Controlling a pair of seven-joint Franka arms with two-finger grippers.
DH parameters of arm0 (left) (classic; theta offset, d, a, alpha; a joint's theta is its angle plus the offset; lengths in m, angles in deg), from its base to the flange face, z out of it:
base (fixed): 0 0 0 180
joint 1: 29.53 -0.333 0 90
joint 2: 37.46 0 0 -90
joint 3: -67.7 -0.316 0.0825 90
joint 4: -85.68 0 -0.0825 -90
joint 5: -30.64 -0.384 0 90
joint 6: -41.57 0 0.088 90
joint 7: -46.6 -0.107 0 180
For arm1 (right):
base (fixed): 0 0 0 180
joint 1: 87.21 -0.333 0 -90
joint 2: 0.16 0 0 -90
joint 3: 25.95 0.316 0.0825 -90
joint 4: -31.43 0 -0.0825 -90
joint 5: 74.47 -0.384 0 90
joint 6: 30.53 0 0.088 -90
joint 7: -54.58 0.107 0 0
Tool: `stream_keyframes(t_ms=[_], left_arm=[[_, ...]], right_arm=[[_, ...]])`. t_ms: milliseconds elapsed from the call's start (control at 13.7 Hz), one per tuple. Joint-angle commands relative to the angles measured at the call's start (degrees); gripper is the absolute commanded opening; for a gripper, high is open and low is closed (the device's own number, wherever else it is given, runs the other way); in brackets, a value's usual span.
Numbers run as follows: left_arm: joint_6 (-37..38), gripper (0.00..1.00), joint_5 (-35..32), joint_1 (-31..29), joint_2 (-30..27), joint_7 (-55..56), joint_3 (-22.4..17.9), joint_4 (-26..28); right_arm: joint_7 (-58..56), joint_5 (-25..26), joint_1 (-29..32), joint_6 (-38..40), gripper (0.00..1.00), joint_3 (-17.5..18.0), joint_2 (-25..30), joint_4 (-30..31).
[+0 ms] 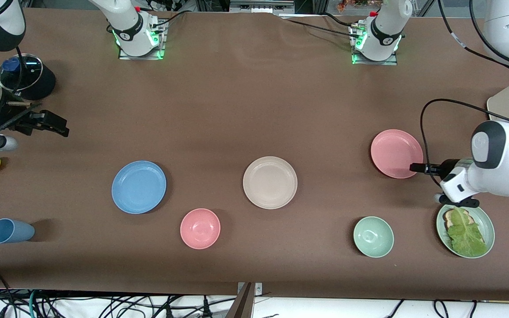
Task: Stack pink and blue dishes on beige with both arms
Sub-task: 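Move the left gripper to the rim of the pink plate, then grip the pink plate with the left gripper while the right gripper reaches the blue plate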
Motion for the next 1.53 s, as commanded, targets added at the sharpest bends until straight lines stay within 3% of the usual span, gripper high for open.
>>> stream_keyframes(t_ms=[0, 219, 438, 876, 1459], left_arm=[[-5.5, 1.0, 2.1, 0.3, -7.7, -5.5, -1.9, 10.9], [-14.0, 1.0, 6.9, 0.3, -11.7, -12.5, -4.8, 20.7], [-18.9, 1.0, 7.4, 0.1, -12.7, -13.9, -5.1, 25.3], [-25.6, 1.0, 10.6, -2.0, -10.5, -18.1, -5.1, 28.2], [-29.9, 1.0, 16.2, -2.3, -5.6, -21.3, -5.1, 28.1]], right_arm=[[-0.5, 0.4, 0.8, -1.9, 1.0, 0.4, -1.2, -0.6], [-0.6, 2.0, 0.7, -1.8, 1.0, 0.4, -2.4, -0.5], [-5.4, 3.5, 0.3, -1.6, 1.0, 0.6, -5.2, -0.6], [-8.8, 3.0, 1.1, -3.0, 1.0, 0.5, -7.5, -0.5], [-8.0, 2.7, 1.5, -14.4, 0.99, 0.6, -17.6, 0.0]])
